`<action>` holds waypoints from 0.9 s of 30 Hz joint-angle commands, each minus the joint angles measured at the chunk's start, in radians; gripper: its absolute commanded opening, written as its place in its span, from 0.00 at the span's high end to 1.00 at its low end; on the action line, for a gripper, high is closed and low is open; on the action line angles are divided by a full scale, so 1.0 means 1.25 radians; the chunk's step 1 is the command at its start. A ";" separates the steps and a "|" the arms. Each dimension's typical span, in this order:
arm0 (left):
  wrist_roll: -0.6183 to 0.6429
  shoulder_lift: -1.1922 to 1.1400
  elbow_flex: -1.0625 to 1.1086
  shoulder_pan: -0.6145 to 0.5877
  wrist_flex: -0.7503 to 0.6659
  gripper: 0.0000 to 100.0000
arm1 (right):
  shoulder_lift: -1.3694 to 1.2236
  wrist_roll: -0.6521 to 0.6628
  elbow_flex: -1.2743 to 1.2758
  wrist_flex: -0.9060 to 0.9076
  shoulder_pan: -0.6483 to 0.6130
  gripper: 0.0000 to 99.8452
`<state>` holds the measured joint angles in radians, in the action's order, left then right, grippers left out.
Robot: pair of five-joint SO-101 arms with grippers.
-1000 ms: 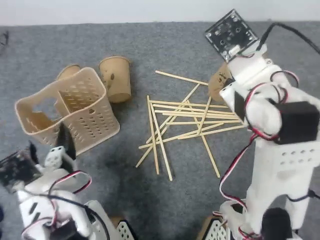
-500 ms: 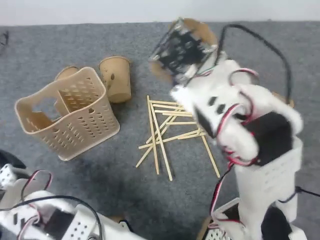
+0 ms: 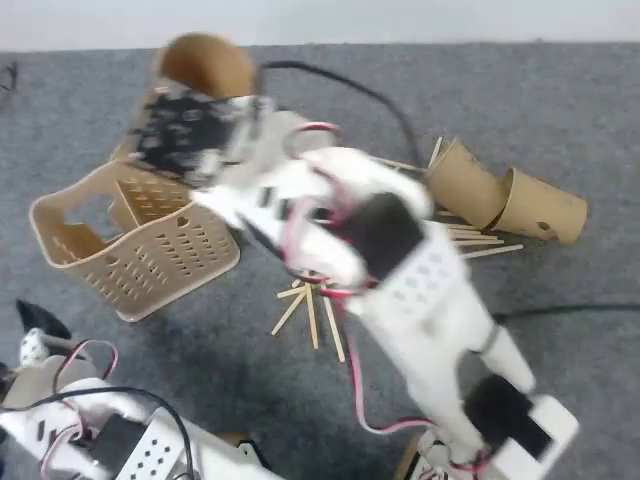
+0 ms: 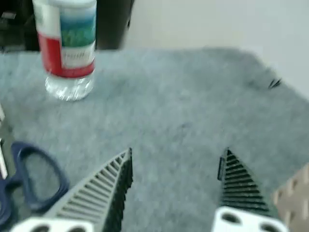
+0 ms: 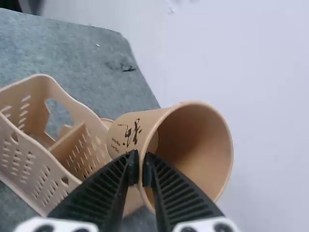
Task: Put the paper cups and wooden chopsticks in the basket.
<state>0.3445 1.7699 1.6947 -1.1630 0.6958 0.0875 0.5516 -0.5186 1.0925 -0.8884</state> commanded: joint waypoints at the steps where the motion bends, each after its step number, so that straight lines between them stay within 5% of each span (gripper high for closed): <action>1: -0.007 -0.002 -0.007 0.007 0.060 0.72 | -0.056 -0.002 -0.033 -0.094 -0.055 0.99; 7: -0.007 -0.005 -0.007 0.007 0.059 0.72 | -0.159 0.107 -0.033 -0.165 -0.149 0.99; 27: -0.009 -0.005 -0.007 0.037 0.074 0.72 | -0.192 0.109 -0.033 -0.041 -0.220 0.99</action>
<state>0.3445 1.7699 1.6947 -1.1262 0.7818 -0.2409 0.6759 -0.5186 1.0234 -1.1462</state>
